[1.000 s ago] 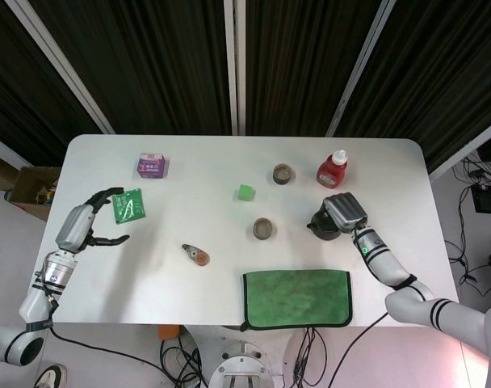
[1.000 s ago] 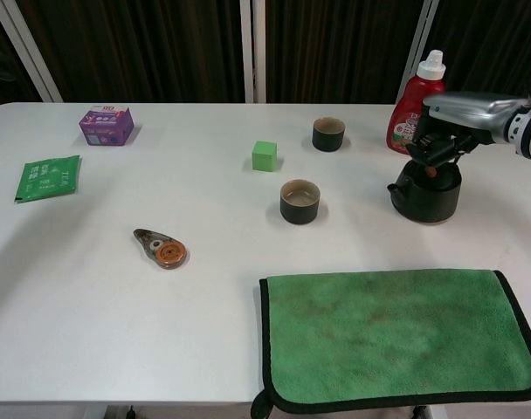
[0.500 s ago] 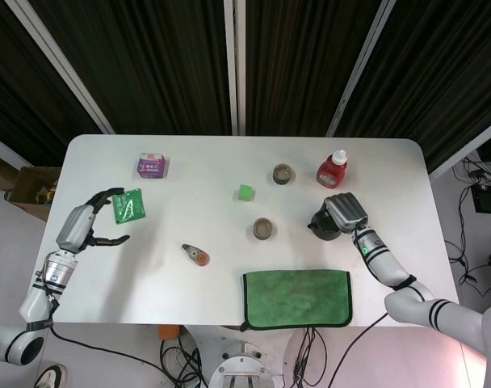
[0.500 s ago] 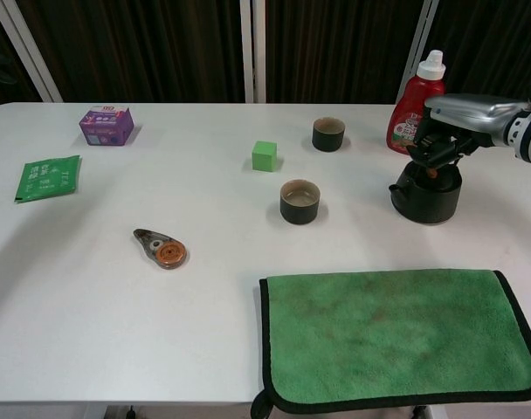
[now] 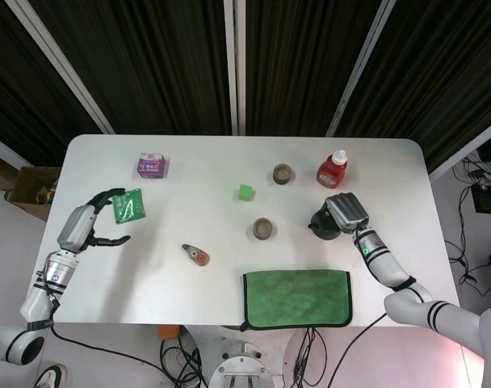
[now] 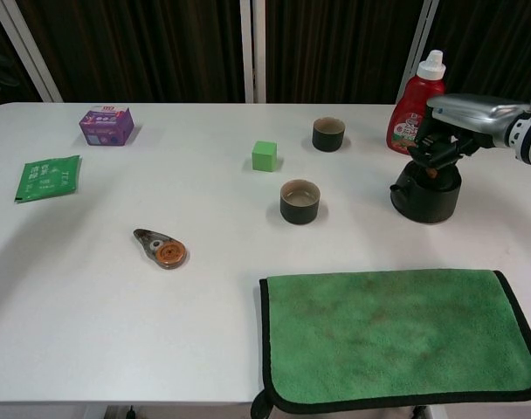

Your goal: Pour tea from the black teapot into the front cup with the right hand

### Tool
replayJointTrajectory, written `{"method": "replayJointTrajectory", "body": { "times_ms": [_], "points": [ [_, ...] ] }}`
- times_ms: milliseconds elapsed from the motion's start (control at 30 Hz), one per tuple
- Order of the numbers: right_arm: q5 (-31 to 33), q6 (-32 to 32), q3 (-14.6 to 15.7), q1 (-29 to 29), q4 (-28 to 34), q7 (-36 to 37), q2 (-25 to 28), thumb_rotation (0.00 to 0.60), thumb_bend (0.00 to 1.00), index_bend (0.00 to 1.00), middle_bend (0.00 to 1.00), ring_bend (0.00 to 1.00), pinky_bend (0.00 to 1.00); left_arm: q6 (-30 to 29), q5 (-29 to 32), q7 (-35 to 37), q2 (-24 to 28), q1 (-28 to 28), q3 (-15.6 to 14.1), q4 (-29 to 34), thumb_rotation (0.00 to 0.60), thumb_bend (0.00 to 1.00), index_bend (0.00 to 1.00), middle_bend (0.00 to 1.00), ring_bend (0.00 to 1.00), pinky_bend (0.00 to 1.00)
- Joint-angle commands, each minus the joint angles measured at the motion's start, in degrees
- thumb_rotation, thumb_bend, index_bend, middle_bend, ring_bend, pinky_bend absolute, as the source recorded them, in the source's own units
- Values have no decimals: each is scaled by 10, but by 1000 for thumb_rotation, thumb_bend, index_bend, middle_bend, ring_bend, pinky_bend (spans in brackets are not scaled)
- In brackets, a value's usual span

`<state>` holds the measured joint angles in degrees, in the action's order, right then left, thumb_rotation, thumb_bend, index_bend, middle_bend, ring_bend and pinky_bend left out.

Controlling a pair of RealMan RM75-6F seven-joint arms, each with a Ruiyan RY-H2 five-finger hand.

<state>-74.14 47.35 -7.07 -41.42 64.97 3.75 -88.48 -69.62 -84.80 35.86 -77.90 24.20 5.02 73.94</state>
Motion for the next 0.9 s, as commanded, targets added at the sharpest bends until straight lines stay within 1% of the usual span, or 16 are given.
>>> {"method": "replayJointTrajectory", "body": {
  "times_ms": [33,100,133,200,400,533,667,800,867,900],
  "points": [
    [0,1,-1,1,-2,0,-1,345,0,947,892,732,497,1,0,0,0,1,0,0,600,117,168,176,172,267],
    [0,1,-2,2,-3,0,-2,310,0,937,889,728,495,1,0,-1,1,1,0,1,600,117,167,176,172,267],
    [1,2,-2,2,-3,0,-2,307,0,937,888,727,495,2,0,-1,1,1,0,1,600,117,168,176,172,267],
    [0,4,-3,3,-3,1,-2,279,0,934,886,725,493,2,0,0,1,2,0,1,600,116,169,176,172,267],
    [0,6,-4,5,-3,-5,-2,269,0,922,876,715,486,2,0,-1,2,2,1,3,600,116,169,176,172,267],
    [1,3,-5,4,-1,-9,0,264,0,882,842,681,461,2,-1,-2,2,2,0,3,600,117,171,176,172,267],
    [1,4,-7,4,1,-11,2,263,0,832,781,617,405,2,0,-2,3,2,0,4,600,117,172,176,172,267],
    [-3,8,-7,3,-1,-19,3,263,0,779,725,567,322,2,0,-2,3,3,0,4,600,116,172,176,172,267],
    [-4,11,-7,4,-3,-26,2,263,0,730,679,532,270,2,0,-2,3,3,0,4,600,117,173,176,172,267],
    [-4,12,-7,4,-3,-28,2,263,0,696,637,496,221,2,0,-2,3,2,0,4,600,116,173,176,172,267]
  ]
}}
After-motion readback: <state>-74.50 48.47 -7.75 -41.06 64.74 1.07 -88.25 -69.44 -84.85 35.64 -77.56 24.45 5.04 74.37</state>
